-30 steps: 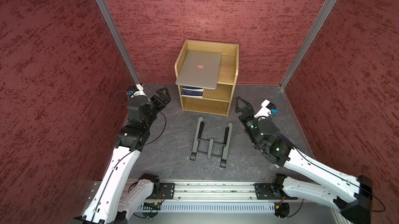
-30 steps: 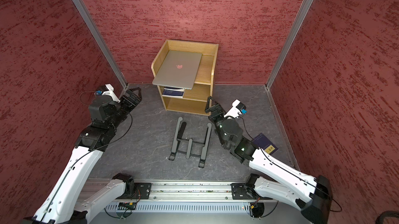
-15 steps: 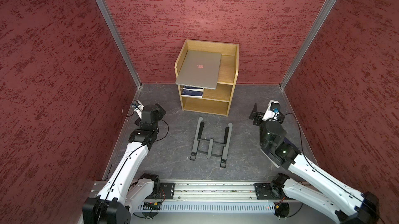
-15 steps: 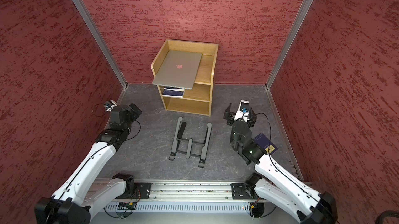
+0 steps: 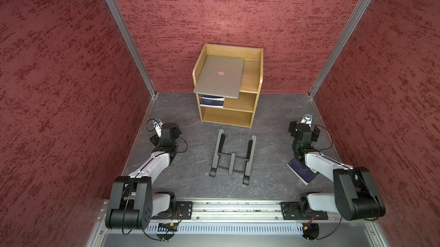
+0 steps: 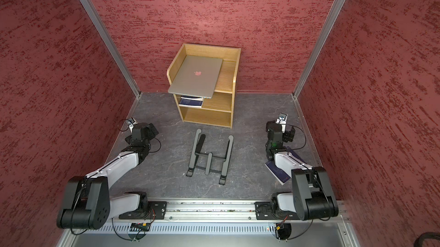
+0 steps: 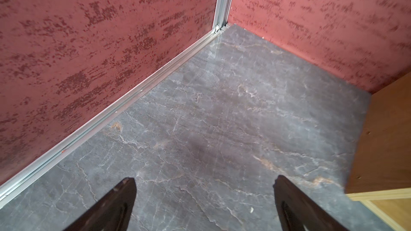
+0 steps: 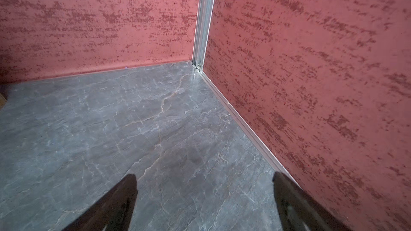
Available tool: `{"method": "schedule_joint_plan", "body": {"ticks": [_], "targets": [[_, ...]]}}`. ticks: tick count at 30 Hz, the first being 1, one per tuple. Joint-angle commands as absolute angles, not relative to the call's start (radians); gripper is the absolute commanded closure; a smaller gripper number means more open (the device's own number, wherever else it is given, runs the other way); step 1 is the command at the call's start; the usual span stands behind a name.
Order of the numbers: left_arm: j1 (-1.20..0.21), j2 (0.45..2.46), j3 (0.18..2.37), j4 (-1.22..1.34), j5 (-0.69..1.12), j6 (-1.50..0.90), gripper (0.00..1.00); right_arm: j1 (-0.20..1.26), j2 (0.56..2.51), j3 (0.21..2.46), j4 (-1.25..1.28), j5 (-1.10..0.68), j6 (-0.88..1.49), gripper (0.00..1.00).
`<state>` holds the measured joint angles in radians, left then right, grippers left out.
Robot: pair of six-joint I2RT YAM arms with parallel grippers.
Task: Close the laptop lid and set it aside
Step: Reset both arms
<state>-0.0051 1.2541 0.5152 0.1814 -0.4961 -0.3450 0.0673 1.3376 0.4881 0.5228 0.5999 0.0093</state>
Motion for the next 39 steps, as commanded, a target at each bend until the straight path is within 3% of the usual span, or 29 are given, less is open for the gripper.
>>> {"method": "schedule_joint_plan", "body": {"ticks": [1, 5, 9, 17, 25, 28, 31, 39], "targets": [[0.014, 1.273, 0.488, 0.309, -0.459, -0.285, 0.00, 0.043, 1.294, 0.493, 0.587, 0.487, -0.001, 0.02], [0.031, 1.324, 0.462, 0.393, -0.407, -0.271, 0.00, 0.039, 1.260, 0.406, 0.625, 0.442, 0.007, 0.02], [0.030, 1.376, 0.493, 0.430, -0.381, -0.205, 0.00, 0.026, 1.341, 0.414, 0.660, 0.506, 0.036, 0.02], [0.036, 1.436, 0.422, 0.719, -0.282, -0.122, 0.00, 0.017, 1.340, 0.392, 0.690, 0.289, -0.035, 0.02], [-0.013, 1.497, 0.502, 0.644, -0.301, -0.061, 0.00, 0.019, 1.328, 0.365, 0.743, 0.015, -0.017, 0.01], [-0.020, 1.499, 0.501, 0.652, -0.307, -0.054, 0.00, 0.016, 1.378, 0.359, 0.818, 0.095, 0.011, 0.02], [-0.020, 1.502, 0.500, 0.651, -0.308, -0.055, 0.00, 0.014, 1.395, 0.350, 0.847, 0.066, 0.001, 0.02], [-0.050, 1.520, 0.520, 0.646, -0.358, -0.029, 0.00, 0.013, 1.318, 0.351, 0.753, 0.088, -0.019, 0.02]]}}
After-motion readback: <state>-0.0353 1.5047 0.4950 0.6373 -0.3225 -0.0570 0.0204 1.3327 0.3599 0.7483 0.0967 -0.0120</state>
